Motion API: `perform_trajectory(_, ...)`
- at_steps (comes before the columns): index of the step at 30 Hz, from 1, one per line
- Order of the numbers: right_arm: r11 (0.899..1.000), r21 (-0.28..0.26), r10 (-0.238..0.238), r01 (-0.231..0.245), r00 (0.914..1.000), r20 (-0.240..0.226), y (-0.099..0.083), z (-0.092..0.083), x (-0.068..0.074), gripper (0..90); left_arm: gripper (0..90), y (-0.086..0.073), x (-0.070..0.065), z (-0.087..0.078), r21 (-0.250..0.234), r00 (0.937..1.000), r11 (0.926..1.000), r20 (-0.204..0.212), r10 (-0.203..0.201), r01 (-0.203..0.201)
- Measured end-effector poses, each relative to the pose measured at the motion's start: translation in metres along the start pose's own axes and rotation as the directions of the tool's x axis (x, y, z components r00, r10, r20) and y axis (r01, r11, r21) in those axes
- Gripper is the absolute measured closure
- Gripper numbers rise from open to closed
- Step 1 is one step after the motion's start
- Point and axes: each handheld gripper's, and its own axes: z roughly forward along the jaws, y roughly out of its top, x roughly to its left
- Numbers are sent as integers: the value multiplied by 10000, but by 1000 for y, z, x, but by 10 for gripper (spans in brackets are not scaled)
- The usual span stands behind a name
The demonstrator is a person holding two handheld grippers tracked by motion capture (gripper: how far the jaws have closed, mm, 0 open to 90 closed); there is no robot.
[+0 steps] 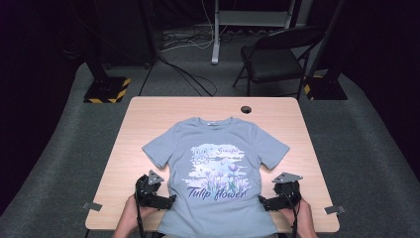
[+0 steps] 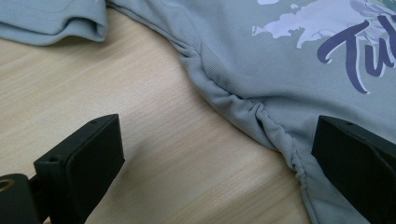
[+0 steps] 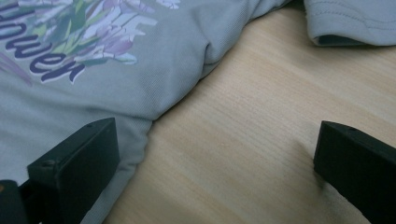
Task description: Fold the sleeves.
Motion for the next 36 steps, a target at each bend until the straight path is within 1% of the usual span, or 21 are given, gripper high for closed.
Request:
perform_trajectory(2, 9995, -255, 196, -197, 9998, -50, -1, -1, -4, 0, 24, 0, 1, -2, -22, 10000, 10000, 37, -29, 29)
perform_trajectory(3, 9991, -355, 234, -233, 9997, 25, -1, -2, -6, 0, 25, 1, 2, -3, -41, 10000, 10000, 29, -58, 58)
perform_trajectory(6, 9975, -638, 346, -316, 9984, 454, -2, -6, -13, 0, 30, 2, 5, -5, -84, 9997, 9997, 86, -218, 219)
perform_trajectory(8, 9973, -603, 466, -427, 9969, 635, -3, -6, -18, 0, 38, 2, 8, -7, -47, 9996, 9996, 60, -275, 276)
perform_trajectory(9, 9974, -551, 503, -461, 9958, 764, -4, -6, -21, 0, 44, 2, 9, -7, -30, 9995, 9995, -29, -311, 311)
perform_trajectory(10, 9977, -475, 527, -489, 9952, 819, -4, -4, -24, 0, 61, 3, 10, -7, 31, 9995, 9997, -188, -252, 253)
perform_trajectory(12, 9978, -354, 590, -561, 9944, 874, -5, -2, -28, 0, 62, 3, 13, -8, 65, 9987, 9994, -358, -351, 354)
perform_trajectory(14, 9974, -447, 604, -562, 9935, 969, -6, -1, -31, 0, 62, 4, 18, -10, 25, 9977, 9987, -466, -498, 500)
perform_trajectory(17, 9964, -610, 643, -581, 9924, 1050, -6, 0, -33, 0, 62, 5, 26, -12, -82, 9954, 9967, -513, -811, 807)
perform_trajectory(18, 9962, -656, 650, -582, 9921, 1076, -6, 0, -33, 0, 62, 6, 30, -13, -154, 9934, 9948, -540, -1016, 1009)
perform_trajectory(20, 9952, -778, 677, -589, 9909, 1160, -6, 1, -32, 0, 62, 6, 36, -13, -167, 9914, 9926, -494, -1213, 1206)
perform_trajectory(23, 9951, -880, 573, -460, 9898, 1303, -7, 1, -30, 0, 60, 6, 46, -13, -184, 9867, 9876, -437, -1569, 1562)
perform_trajectory(24, 9952, -889, 517, -401, 9900, 1315, -7, 1, -30, 0, 50, 6, 50, -13, -193, 9838, 9847, -440, -1739, 1732)
perform_trajectory(27, 9954, -903, 432, -315, 9904, 1312, -6, 1, -31, 0, 41, 7, 58, -12, -18, 9806, 9822, -574, -1875, 1877)
perform_trajectory(28, 9954, -909, 423, -304, 9904, 1315, -6, 2, -31, 0, 40, 7, 61, -11, -12, 9783, 9799, -572, -1992, 1994)
perform_trajectory(31, 9955, -893, 441, -328, 9907, 1285, -6, 2, -31, 0, 39, 10, 69, -10, 32, 9748, 9757, -426, -2189, 2193)
perform_trajectory(33, 9955, -897, 429, -315, 9907, 1288, -6, 2, -31, 0, 40, 14, 73, -8, 184, 9754, 9754, -224, -2191, 2195)
perform_trajectory(36, 9954, -895, 457, -345, 9910, 1259, -5, 2, -32, 0, 37, 21, 80, -4, 345, 9738, 9733, -160, -2267, 2271)
